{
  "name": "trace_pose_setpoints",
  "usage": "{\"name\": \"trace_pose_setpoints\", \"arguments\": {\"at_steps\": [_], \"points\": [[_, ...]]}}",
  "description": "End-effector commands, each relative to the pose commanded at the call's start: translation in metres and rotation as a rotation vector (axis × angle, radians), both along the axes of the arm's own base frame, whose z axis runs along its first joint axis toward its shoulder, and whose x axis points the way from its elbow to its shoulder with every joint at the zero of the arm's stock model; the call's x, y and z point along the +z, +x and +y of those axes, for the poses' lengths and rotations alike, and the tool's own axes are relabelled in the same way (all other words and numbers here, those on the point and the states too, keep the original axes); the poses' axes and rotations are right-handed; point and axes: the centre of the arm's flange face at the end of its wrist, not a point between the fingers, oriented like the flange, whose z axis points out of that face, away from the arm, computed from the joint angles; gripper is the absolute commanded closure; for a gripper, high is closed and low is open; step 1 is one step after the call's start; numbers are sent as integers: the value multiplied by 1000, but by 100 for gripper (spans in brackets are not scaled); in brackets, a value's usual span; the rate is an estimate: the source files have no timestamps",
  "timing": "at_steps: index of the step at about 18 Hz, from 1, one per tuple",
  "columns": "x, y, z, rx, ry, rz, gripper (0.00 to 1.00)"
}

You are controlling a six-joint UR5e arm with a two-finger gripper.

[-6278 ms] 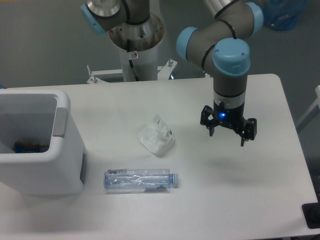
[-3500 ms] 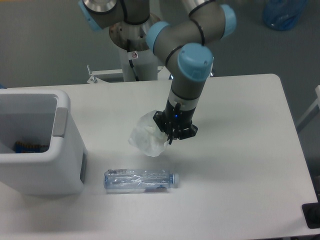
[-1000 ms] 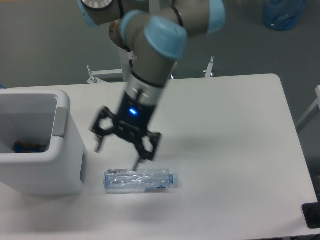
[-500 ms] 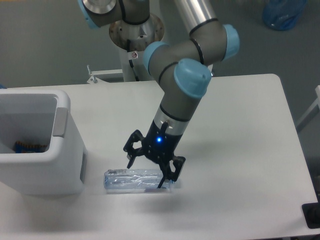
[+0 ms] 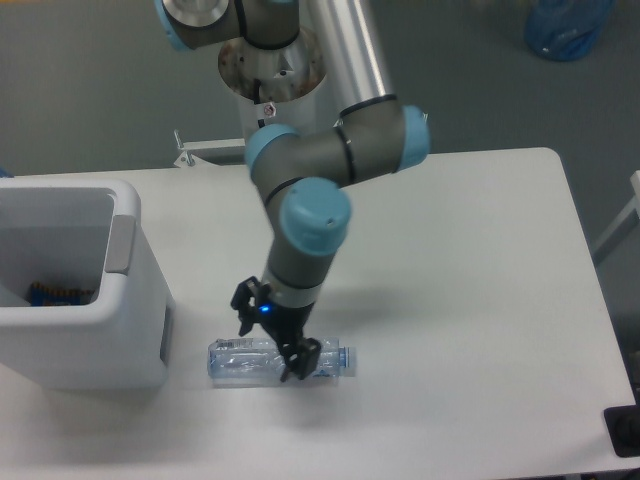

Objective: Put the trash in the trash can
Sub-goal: 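Lower onto the bottle's cap end and close the gripper on it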

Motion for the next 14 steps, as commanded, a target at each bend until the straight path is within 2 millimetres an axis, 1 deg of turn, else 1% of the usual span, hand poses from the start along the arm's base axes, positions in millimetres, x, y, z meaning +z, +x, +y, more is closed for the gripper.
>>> {"name": "trace_pose_setpoints", "arguments": {"at_steps": [2, 5, 8, 14], "points": [[-7, 3, 1, -18, -7, -2, 0], [-10, 20, 9, -63, -9, -1, 0], [-16, 29, 13, -78, -16, -7, 0], [-38, 29, 15, -86, -42, -25, 0]]}}
